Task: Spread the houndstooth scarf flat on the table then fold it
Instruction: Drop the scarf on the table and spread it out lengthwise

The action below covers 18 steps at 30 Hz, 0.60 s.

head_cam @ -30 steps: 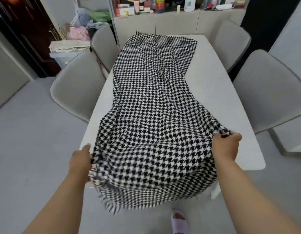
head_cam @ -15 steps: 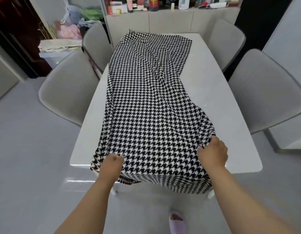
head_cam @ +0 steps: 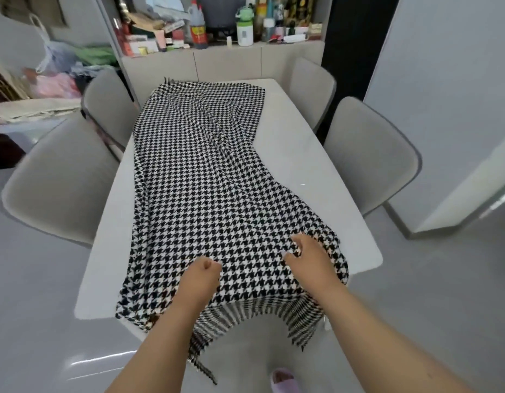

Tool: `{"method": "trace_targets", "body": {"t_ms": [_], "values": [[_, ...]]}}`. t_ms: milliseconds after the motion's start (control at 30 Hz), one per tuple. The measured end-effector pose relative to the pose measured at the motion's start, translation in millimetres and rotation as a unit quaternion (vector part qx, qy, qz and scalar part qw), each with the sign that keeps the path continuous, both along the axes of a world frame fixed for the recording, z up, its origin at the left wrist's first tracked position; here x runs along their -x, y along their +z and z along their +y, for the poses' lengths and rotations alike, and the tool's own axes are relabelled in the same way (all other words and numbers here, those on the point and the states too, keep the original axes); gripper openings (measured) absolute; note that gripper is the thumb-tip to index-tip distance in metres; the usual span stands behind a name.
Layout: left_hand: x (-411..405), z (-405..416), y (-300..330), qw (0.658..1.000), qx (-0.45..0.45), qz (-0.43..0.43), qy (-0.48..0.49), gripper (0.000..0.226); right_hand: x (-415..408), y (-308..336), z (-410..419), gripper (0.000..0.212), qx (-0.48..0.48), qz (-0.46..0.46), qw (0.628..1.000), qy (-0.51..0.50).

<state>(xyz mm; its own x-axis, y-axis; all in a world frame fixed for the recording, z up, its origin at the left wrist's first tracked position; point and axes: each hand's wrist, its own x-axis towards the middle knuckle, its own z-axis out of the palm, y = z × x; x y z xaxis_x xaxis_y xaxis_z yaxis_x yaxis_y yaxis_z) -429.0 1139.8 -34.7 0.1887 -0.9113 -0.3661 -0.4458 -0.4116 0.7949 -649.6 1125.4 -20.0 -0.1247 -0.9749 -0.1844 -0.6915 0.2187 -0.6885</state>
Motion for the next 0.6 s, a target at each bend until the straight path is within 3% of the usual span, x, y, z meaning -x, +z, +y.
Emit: {"method": "trace_targets", "body": {"t_ms": [333,600], "values": [[101,1,39,0.99,0.044,-0.085,-0.104,0.017,65,45,-11,0.024,0.06,-0.146,0.987,-0.028],[252,-48,70,0.981,0.104,-0.128,-0.098,0.019,191,76,-62,0.006,0.101,-0.206,0.973,-0.001]]}}
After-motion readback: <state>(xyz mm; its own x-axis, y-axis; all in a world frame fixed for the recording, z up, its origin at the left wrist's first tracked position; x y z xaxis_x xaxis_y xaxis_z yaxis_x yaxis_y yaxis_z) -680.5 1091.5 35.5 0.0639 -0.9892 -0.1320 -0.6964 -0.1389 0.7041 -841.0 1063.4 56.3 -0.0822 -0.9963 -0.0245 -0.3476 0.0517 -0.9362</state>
